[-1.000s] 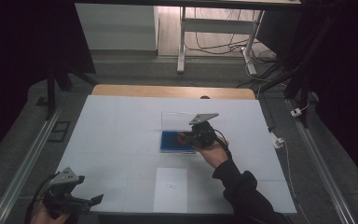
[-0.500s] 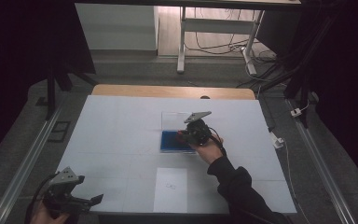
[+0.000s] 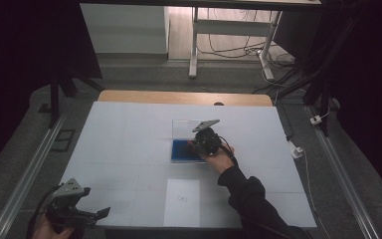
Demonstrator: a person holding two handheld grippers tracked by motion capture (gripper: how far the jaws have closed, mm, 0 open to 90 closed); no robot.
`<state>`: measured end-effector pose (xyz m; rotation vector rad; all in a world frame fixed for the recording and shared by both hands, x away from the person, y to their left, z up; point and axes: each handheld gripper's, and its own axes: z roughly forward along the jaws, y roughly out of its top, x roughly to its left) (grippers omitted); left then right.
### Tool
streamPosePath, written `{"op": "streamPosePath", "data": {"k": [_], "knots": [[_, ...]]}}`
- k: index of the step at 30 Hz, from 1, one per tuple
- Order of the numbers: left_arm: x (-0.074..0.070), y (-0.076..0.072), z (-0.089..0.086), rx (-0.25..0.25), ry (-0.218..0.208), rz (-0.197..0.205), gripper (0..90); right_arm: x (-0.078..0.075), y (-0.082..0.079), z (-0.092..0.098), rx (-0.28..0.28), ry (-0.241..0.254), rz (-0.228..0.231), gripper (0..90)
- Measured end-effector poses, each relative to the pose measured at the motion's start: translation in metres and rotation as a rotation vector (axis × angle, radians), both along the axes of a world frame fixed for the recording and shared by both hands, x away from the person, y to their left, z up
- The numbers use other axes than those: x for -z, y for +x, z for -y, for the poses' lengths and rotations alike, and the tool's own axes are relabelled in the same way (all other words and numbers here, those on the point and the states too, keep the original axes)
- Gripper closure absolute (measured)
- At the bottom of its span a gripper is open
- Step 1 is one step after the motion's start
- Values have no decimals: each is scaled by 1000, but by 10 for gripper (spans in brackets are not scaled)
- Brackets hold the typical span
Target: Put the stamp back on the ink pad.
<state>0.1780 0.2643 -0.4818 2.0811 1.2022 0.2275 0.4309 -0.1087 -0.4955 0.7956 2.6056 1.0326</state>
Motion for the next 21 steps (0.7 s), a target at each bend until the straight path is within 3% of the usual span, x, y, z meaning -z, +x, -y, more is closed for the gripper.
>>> {"op": "streamPosePath", "data": {"k": [3, 6, 12, 21], "knots": [[0, 0, 0, 0, -1, 1, 19, 0, 1, 0, 5, 7, -7, 790], [0, 0, 0, -2, -3, 0, 19, 1, 1, 0, 12, 9, -4, 728], [0, 0, 0, -3, -4, 2, 19, -11, -2, 1, 18, 63, 1, 634], [0, 0, 0, -3, -4, 3, 19, -23, -8, 9, 33, 93, 6, 445]]}}
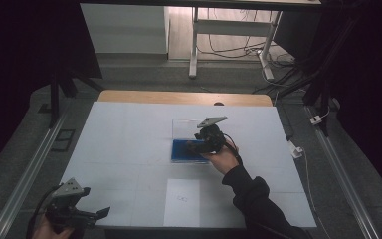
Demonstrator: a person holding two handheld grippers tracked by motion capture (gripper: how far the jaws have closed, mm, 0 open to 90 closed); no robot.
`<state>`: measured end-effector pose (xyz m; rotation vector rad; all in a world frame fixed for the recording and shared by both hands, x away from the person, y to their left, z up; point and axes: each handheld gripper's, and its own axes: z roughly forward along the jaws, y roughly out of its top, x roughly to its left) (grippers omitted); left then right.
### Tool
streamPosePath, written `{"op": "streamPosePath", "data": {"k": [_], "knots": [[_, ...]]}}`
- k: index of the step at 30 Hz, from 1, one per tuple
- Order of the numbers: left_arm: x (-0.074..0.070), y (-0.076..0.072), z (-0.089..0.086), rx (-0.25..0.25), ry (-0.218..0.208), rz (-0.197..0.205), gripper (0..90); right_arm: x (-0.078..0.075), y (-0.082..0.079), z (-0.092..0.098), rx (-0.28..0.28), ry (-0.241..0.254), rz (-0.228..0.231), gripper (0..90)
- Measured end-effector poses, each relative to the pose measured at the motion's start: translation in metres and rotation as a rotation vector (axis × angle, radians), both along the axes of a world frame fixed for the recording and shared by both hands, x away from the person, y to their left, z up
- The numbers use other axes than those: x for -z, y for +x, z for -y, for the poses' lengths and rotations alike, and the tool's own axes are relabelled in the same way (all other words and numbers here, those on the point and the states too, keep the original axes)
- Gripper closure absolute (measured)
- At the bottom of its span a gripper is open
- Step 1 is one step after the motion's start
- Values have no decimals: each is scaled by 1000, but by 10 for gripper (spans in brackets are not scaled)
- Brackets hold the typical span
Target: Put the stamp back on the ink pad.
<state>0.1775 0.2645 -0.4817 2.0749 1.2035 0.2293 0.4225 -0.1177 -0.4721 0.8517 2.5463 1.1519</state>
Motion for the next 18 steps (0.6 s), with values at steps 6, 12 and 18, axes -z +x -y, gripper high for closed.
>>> {"op": "streamPosePath", "data": {"k": [6, 12, 18], "knots": [[0, 0, 0, 0, 0, 0, 19, -3, -7, 5, -2, 2, 0, 358], [0, 0, 0, -1, -1, 1, 19, -6, -16, 10, -1, 21, 0, 257], [0, 0, 0, 0, -1, 1, 19, -7, -27, 14, -18, 36, -26, 137]]}}
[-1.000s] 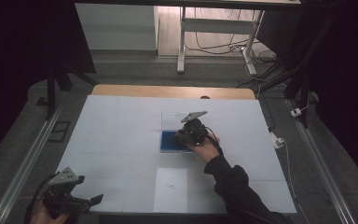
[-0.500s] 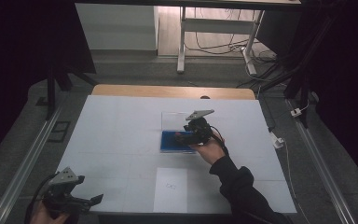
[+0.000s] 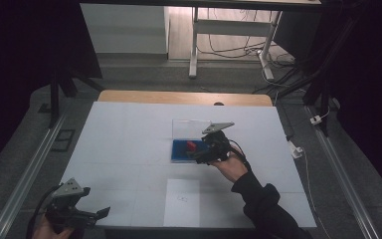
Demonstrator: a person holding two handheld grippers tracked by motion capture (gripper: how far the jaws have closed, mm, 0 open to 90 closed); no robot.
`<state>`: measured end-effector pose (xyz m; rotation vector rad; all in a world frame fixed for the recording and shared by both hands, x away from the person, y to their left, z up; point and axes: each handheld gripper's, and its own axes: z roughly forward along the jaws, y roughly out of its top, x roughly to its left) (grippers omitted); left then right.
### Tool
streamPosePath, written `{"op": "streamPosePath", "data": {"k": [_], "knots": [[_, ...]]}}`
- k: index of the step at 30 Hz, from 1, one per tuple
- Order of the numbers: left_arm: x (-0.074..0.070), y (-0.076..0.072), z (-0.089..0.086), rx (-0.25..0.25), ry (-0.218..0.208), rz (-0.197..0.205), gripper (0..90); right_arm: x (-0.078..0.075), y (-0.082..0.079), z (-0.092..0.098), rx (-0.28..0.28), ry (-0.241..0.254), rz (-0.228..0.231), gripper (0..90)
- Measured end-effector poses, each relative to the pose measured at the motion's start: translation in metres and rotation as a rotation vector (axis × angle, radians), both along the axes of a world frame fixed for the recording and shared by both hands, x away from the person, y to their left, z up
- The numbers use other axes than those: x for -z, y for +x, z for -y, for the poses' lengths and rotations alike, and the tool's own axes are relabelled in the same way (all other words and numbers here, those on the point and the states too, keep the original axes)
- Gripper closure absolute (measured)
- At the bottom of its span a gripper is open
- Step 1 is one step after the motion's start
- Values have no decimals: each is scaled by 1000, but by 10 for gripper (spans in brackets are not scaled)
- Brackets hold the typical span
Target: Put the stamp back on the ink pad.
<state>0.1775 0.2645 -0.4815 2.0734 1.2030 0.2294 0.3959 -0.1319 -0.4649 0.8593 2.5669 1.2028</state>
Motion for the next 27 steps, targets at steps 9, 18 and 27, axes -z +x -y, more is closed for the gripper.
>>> {"op": "streamPosePath", "data": {"k": [9, 18, 27], "knots": [[0, 0, 0, 0, -2, 2, 19, -2, -21, 5, -20, -5, -14, 25], [0, 0, -1, 2, -2, 2, 18, -5, -40, 23, -15, 10, -19, 6], [0, 0, 0, 1, -2, 0, 18, -12, -60, 42, -8, -5, 12, 6]]}}
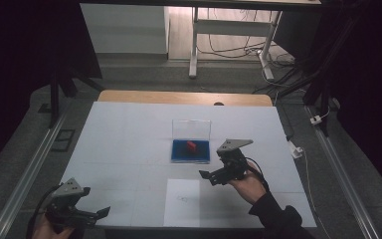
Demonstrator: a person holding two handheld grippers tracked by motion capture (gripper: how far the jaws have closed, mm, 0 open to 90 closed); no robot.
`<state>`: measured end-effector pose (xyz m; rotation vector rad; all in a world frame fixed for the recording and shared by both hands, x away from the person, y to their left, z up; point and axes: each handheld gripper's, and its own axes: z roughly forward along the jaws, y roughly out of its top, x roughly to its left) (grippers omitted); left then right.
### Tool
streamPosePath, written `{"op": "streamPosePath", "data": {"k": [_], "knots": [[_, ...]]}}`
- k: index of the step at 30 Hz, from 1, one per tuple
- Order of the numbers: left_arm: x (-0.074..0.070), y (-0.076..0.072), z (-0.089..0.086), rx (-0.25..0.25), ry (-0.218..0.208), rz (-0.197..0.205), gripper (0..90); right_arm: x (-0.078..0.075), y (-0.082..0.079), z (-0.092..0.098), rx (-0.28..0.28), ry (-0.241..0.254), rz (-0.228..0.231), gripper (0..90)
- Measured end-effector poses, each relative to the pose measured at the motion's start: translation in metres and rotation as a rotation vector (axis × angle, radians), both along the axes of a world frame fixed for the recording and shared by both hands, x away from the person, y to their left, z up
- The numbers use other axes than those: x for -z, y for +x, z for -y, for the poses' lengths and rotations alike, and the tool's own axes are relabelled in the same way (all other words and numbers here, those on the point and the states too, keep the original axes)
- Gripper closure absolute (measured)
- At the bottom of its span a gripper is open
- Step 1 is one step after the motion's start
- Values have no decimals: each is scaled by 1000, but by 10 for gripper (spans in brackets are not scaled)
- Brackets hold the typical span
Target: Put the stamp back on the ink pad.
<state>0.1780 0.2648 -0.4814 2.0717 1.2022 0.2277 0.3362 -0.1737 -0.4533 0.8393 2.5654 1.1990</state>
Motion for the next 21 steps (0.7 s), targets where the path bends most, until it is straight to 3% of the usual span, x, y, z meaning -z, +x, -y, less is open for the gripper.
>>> {"op": "streamPosePath", "data": {"k": [8, 21], "knots": [[0, 0, 0, 2, 2, -1, 18, -3, -16, 15, 14, -7, 27, 4], [0, 1, 0, 0, -2, -2, 18, -7, -40, 42, 59, -1, 29, 0]]}}
